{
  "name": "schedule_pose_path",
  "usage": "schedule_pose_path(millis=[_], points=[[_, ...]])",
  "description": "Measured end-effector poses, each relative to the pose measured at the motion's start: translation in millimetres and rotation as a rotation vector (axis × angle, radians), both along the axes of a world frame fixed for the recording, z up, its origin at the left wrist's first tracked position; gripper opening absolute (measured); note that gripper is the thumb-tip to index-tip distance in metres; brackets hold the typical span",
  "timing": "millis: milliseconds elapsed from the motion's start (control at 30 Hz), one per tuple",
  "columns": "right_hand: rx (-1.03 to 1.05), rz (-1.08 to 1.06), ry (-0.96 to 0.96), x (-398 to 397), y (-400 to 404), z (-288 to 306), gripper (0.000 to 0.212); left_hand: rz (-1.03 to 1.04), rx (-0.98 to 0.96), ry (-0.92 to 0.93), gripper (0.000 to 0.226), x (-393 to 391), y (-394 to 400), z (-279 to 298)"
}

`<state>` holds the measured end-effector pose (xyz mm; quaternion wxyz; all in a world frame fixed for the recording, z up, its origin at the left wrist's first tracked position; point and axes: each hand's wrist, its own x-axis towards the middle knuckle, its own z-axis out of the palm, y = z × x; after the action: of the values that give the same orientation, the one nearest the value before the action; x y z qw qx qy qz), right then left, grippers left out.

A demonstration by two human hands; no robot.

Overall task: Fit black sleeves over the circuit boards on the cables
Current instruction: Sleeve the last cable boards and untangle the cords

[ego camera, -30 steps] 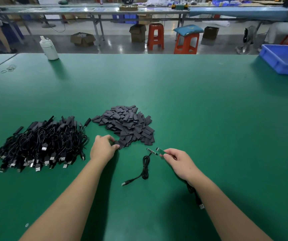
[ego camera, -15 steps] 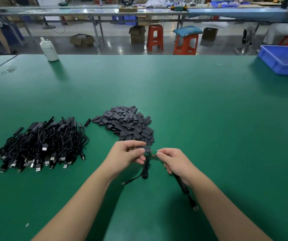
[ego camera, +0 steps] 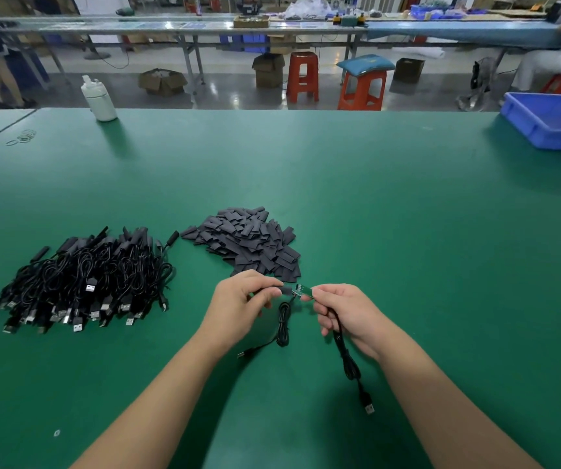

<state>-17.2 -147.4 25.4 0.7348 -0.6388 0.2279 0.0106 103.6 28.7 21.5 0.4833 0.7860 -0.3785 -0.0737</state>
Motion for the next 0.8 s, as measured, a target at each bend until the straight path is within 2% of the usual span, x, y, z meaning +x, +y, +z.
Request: schedule_pose_path(millis=[167, 433, 600, 800], points=[[0.026, 0.022, -0.014, 1.2, 6.2, 3.3, 0.023, 0.017, -0.039, -0.016, 0.014, -6.2, -1.8, 1.5], [0.08, -0.011, -0.018, 0.7, 5.6, 0.3, 0.023, 0.072, -0.139, 0.086, 0.017, -11.3, -3.1, 2.4], [0.073, 0.004, -0.012, 0.4, 5.5, -2.5, 0.023, 0.061, -0.123, 0.04, 0.016, -13.5, -2.9, 5.5], [-0.005, 0.02, 0.009, -1.2, 5.0, -4.1, 0.023, 0.036, -0.012, -0.111, 0.013, -9.8, -0.1, 4.9]])
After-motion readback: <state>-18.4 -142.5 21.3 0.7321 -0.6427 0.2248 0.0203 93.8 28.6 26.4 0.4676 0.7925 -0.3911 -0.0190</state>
